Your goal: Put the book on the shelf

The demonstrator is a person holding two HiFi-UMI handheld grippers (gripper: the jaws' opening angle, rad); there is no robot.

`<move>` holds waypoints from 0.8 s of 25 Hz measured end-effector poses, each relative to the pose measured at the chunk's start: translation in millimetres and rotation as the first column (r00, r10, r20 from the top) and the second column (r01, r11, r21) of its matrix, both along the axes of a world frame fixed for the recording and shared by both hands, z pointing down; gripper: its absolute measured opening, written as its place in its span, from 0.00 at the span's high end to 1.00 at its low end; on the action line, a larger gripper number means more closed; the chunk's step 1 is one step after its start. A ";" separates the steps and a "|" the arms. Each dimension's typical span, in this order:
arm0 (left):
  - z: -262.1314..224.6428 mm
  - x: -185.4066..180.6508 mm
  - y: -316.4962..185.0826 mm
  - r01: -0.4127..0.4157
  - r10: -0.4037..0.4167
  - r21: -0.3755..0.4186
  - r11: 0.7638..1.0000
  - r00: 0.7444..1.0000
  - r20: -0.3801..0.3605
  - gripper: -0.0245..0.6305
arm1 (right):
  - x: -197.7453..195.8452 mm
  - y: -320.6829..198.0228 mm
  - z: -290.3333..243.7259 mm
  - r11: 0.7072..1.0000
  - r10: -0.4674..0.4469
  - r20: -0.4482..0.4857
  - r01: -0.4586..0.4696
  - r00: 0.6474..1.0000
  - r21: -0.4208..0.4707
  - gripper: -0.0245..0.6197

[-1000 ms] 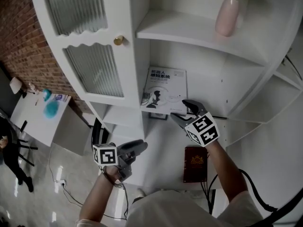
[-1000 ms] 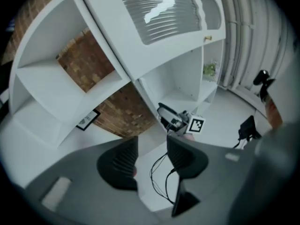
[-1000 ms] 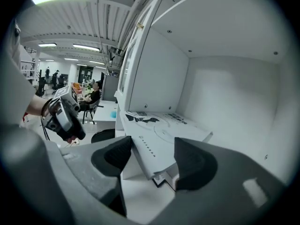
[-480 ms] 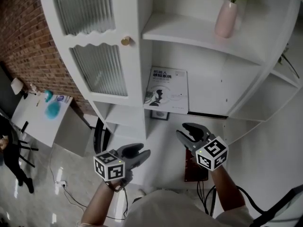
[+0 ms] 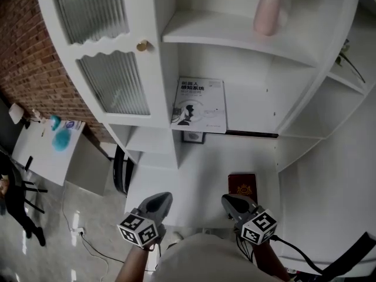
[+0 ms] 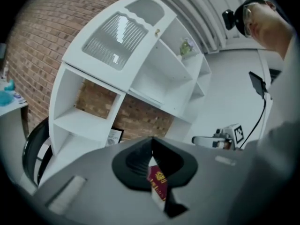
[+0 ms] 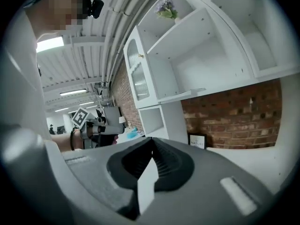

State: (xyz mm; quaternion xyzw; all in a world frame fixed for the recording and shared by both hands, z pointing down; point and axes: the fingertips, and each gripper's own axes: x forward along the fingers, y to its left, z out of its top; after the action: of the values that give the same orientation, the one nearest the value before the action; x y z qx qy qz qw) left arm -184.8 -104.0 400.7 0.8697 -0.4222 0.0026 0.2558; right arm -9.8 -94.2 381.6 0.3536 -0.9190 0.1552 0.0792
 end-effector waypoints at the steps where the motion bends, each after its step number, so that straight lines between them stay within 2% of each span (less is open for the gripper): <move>1: 4.2 0.2 4.1 0.001 -0.001 -0.003 1.000 1.000 -0.001 0.95 | 1.3 3.2 1.8 1.000 0.006 -0.006 -0.006 1.000 0.006 0.96; 4: 11.8 3.7 14.3 -0.003 0.003 -0.011 1.000 1.000 -0.014 0.95 | 3.7 8.4 2.8 1.000 0.022 -0.008 -0.022 1.000 0.015 0.96; 8: 14.7 10.7 22.0 -0.027 0.027 -0.003 1.000 1.000 0.008 0.95 | 2.9 11.0 3.1 0.999 0.028 -0.006 -0.028 1.000 0.019 0.96; 15: 7.1 5.6 24.1 -0.023 0.023 0.022 0.999 1.000 0.001 0.95 | -4.7 16.2 8.7 1.000 0.022 -0.017 -0.022 1.000 0.016 0.96; 20: 10.8 1.0 32.1 -0.031 0.031 -0.001 1.000 0.999 -0.017 0.95 | -10.8 26.5 14.1 1.000 0.020 -0.037 -0.019 0.999 0.004 0.96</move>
State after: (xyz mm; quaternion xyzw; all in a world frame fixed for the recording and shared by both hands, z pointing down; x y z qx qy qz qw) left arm -183.8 -71.9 411.5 0.8759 -0.4067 -0.0005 0.2598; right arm -20.6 -67.8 395.8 0.3655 -0.9141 0.1479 0.0942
